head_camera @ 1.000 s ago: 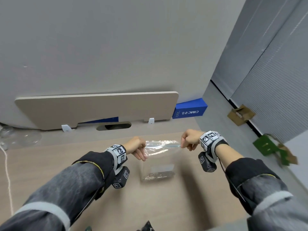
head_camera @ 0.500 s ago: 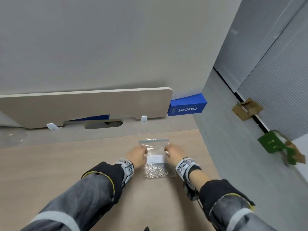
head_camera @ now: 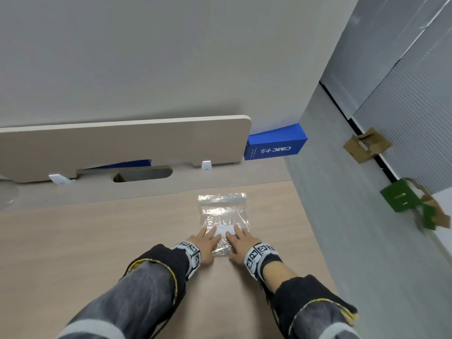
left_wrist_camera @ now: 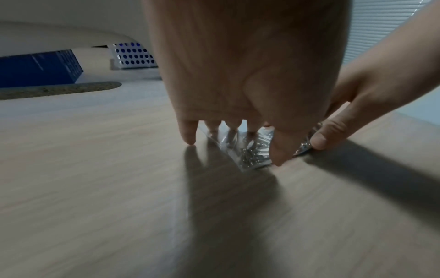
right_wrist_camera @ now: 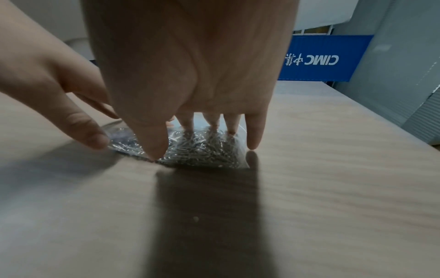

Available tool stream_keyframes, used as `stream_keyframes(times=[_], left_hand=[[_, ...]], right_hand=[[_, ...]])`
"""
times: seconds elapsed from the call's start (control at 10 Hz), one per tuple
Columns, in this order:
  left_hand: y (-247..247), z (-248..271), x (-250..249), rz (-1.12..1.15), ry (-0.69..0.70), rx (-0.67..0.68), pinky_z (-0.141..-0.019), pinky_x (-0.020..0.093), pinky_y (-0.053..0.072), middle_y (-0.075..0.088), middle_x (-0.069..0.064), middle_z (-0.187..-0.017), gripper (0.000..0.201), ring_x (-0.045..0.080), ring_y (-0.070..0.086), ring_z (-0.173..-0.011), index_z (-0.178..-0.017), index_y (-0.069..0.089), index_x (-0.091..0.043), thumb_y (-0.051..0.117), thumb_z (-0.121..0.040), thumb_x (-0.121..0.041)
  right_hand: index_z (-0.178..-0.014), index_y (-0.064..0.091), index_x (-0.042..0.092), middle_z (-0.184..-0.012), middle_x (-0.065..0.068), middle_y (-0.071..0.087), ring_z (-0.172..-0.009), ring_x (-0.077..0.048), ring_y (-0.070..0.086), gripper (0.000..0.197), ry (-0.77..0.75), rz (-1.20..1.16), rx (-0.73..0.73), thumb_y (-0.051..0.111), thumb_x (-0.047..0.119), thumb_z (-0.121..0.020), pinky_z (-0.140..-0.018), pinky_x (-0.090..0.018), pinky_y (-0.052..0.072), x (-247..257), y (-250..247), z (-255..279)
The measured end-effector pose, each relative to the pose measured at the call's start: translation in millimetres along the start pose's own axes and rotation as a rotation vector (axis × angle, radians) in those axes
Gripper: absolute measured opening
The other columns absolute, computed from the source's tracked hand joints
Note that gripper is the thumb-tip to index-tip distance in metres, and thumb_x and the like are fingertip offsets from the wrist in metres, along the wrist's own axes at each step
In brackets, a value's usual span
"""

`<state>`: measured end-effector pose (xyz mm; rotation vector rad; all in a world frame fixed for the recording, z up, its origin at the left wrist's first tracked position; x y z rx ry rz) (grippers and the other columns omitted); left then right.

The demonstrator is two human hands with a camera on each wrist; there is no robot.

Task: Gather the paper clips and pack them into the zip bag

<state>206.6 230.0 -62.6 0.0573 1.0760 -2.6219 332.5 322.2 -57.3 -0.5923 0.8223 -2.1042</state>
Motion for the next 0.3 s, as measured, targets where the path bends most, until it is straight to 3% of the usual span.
stream_keyframes(times=[0.1, 0.2, 0.3], left_hand=[[-10, 8, 0, 0.088, 0.027, -0.034, -0.103, 0.047, 0.041, 0.026, 0.007, -0.153, 0.043, 0.031, 0.031, -0.138, -0.127, 0.046, -0.017, 0.045, -0.085, -0.027], [-22, 19, 8, 0.180, -0.012, -0.073, -0.095, 0.039, 0.048, 0.058, 0.009, -0.126, 0.036, 0.029, 0.057, -0.115, -0.115, 0.061, -0.016, 0.046, -0.084, -0.026], [-41, 29, 29, 0.244, -0.052, -0.140, -0.091, 0.035, 0.048, 0.066, 0.011, -0.117, 0.033, 0.029, 0.062, -0.108, -0.110, 0.066, -0.011, 0.048, -0.086, -0.024]], right_hand=[[-0.147, 0.024, 0.020, -0.161, -0.010, 0.008, -0.145, -0.034, 0.019, 0.064, 0.009, 0.014, 0.028, 0.051, 0.040, -0.092, -0.112, -0.050, 0.032, 2, -11, 4], [-0.128, 0.044, 0.013, -0.136, -0.013, 0.042, -0.125, -0.034, 0.045, 0.045, 0.018, -0.018, -0.058, 0.052, 0.033, -0.089, -0.099, -0.044, 0.042, 16, -32, 7], [-0.131, 0.046, 0.012, -0.130, -0.013, 0.053, -0.118, -0.033, 0.052, 0.044, 0.036, -0.073, -0.138, 0.048, 0.030, -0.091, -0.096, -0.042, 0.045, 27, -63, 10]])
Point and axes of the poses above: each hand's wrist, its own z-axis away from the middle knuckle, its own y-axis out of the palm, x = y × z, the point moved 3 cm from there along -z, towards the middle knuckle
